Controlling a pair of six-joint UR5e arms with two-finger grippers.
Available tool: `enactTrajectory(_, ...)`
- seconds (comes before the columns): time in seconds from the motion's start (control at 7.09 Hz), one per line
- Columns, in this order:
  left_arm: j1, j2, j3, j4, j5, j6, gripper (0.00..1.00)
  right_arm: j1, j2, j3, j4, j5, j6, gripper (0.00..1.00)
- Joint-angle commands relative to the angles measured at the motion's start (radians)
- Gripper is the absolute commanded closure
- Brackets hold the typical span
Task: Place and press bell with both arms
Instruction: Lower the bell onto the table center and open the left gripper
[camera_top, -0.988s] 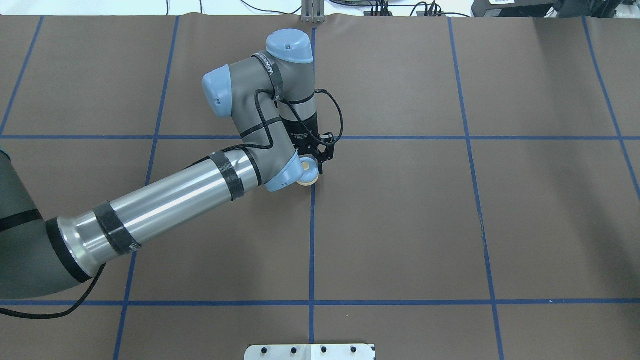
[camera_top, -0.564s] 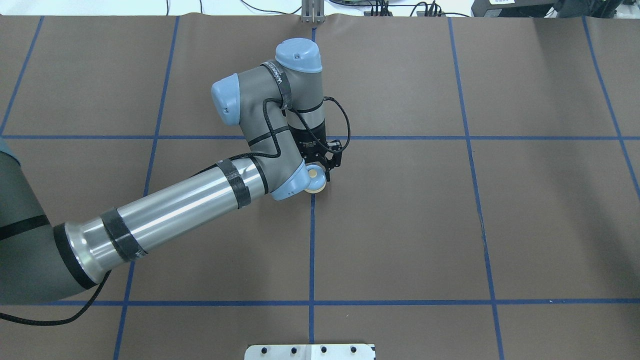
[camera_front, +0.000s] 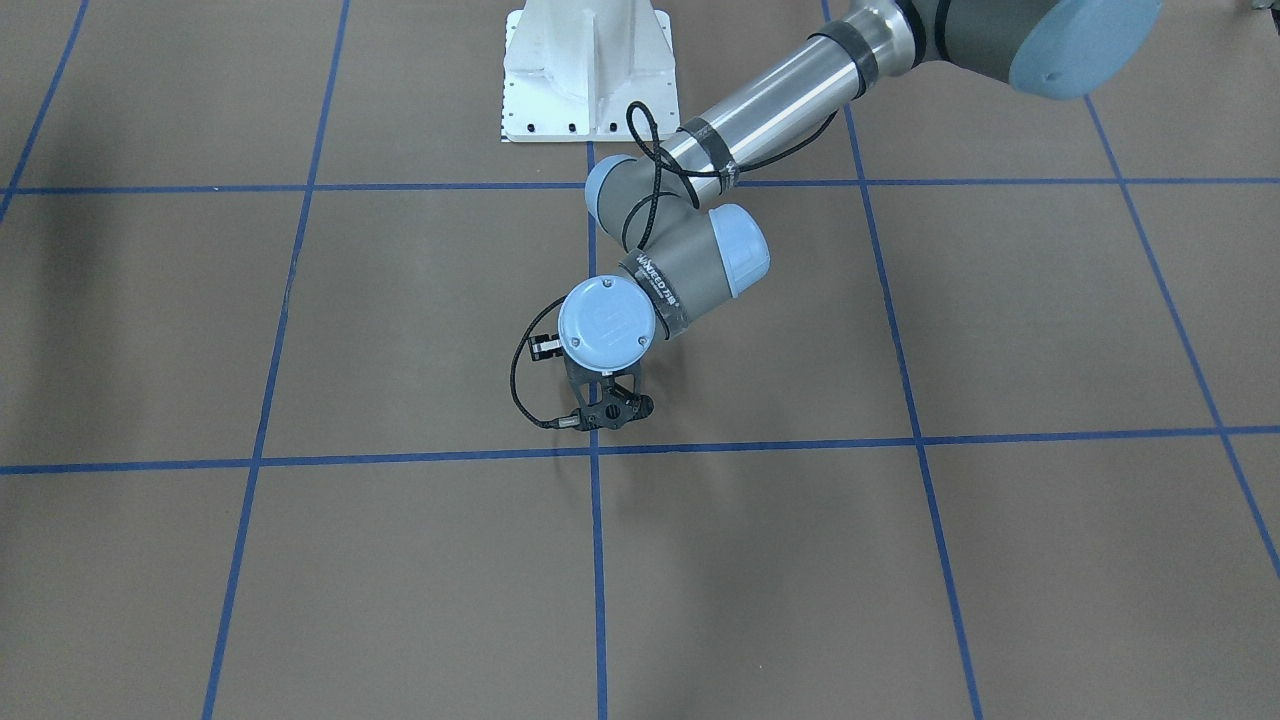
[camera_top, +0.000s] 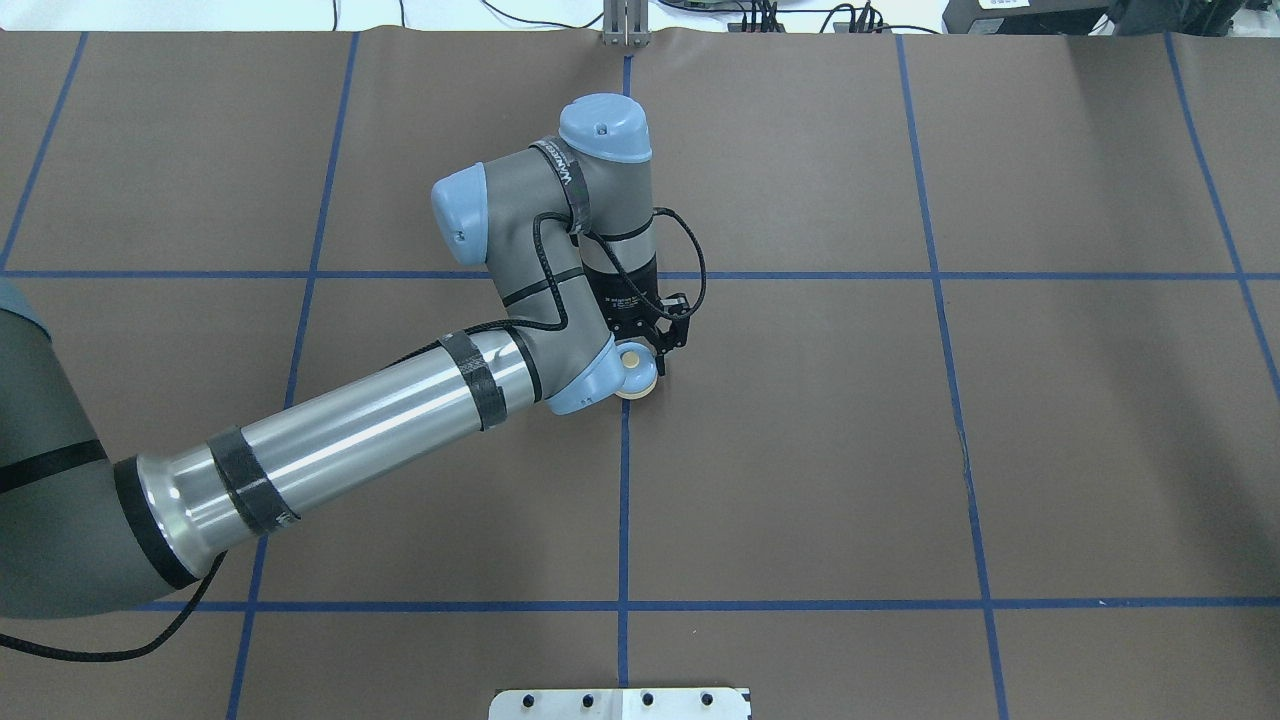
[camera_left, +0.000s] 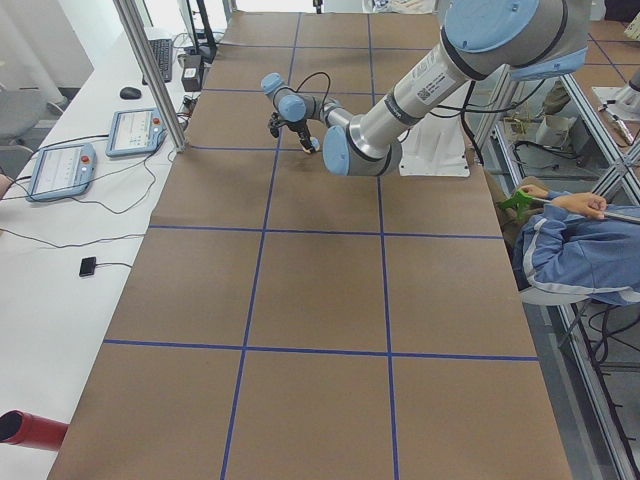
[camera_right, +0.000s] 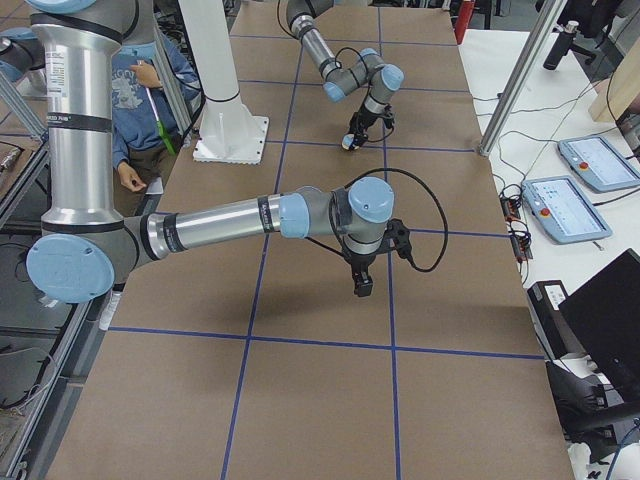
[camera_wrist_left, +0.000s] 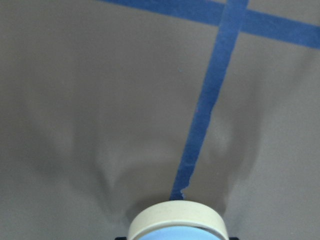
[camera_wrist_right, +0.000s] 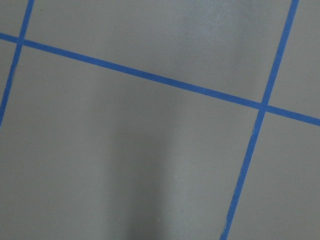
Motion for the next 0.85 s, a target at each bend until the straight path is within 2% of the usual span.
enactTrajectory(0.0, 0.0, 0.002, -0.001, 0.004, 0.002, -0.012, 0.49, -0.002, 0.001, 0.0, 0.0, 0.001, 0.001, 0.0)
enactTrajectory(0.28, 0.0, 0.002, -0.001, 0.007, 0.0, -0.012, 0.48, -0.003, 0.001, 0.0, 0.0, 0.001, 0.001, 0.0)
enactTrajectory(0.56, -0.003, 0.002, -0.001, 0.011, 0.0, -0.012, 0.43, -0.003, 0.001, 0.0, 0.0, 0.001, 0.001, 0.0)
enactTrajectory(0.71, -0.006, 0.003, -0.001, 0.011, 0.002, -0.011, 0.32, -0.005, 0.001, 0.0, 0.0, 0.001, 0.001, 0.0)
